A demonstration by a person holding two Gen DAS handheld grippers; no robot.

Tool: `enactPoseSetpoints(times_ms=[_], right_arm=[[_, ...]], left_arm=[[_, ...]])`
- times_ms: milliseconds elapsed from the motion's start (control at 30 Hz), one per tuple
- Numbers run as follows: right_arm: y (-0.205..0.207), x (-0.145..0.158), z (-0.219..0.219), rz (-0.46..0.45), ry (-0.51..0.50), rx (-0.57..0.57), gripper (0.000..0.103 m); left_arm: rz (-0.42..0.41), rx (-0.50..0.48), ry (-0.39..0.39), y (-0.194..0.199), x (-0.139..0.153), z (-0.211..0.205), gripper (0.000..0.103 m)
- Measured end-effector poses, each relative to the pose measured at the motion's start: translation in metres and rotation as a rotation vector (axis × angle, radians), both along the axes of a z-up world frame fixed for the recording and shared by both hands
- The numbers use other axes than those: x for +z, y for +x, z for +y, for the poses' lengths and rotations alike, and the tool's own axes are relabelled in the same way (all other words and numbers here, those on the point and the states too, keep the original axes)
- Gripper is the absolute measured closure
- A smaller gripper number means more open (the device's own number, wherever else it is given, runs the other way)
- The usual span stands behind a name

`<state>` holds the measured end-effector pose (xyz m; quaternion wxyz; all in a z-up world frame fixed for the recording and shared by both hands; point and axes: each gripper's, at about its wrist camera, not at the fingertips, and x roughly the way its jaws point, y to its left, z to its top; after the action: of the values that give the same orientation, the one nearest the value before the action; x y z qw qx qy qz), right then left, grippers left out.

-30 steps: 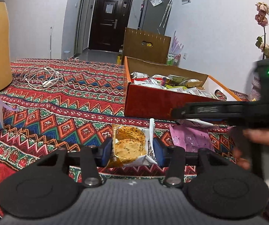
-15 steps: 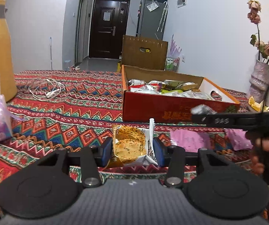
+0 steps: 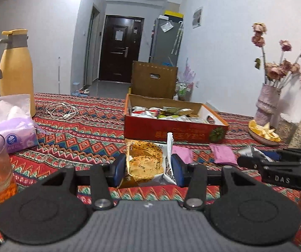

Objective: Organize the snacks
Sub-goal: 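Carry both cracker bags over the orange box and open both tools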

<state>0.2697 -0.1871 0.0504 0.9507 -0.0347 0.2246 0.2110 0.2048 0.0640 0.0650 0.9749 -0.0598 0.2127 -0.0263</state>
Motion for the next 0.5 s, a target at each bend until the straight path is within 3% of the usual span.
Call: enactPoseSetpoints(times_ms=[200, 500], right_arm=[[-0.039, 0.0, -0.024, 0.006, 0.018, -0.017, 0.062], [-0.042, 0.004, -0.032, -0.017, 0.021, -0.021, 0.062]], left_arm=[[-0.014, -0.003, 0.007, -0.023, 0.004, -0.012, 0.057], [-0.012, -0.046, 0.0, -0.018, 0.006, -0.026, 0.057]])
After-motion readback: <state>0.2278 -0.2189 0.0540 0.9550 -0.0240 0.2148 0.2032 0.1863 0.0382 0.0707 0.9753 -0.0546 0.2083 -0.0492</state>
